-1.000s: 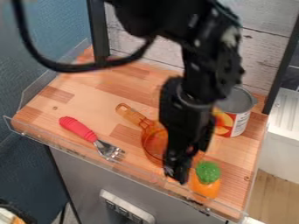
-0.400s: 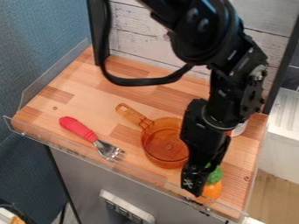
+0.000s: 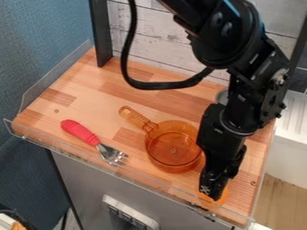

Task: Move the bottle into the upper side of the table

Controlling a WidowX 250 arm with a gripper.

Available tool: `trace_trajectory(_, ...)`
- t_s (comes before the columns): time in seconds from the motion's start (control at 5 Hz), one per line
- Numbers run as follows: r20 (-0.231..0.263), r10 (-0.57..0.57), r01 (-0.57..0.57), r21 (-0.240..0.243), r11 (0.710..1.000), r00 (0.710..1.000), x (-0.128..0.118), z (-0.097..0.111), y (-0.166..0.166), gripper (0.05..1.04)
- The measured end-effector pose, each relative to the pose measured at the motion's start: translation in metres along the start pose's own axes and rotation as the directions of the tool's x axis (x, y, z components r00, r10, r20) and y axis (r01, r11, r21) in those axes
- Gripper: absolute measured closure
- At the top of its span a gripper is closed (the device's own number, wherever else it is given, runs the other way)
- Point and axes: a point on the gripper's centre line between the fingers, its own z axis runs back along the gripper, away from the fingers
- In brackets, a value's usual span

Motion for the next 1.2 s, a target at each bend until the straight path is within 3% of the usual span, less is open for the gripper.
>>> trace_trajectory(0.2, -0.002, 0.004, -0.004, -0.006, 1.0, 1.0, 0.0, -0.001, 0.0, 0.483)
trace_trajectory(0.4, 0.0, -0.008, 0.008, -0.007, 1.0, 1.0, 0.001, 0.001, 0.001, 0.483)
trace_trajectory(0.6, -0.011, 0.016, -0.016, -0.012, 1.0, 1.0, 0.02, 0.018, -0.001, 0.483)
trace_trajectory(0.8, -0.056, 0.044, -0.045, -0.013, 0.999, 0.997, 0.039, 0.035, -0.014, 0.483)
trace_trajectory(1.2, -0.098, 0.131, -0.141, -0.096, 0.985, 0.987, 0.077, 0.075, -0.067, 0.483)
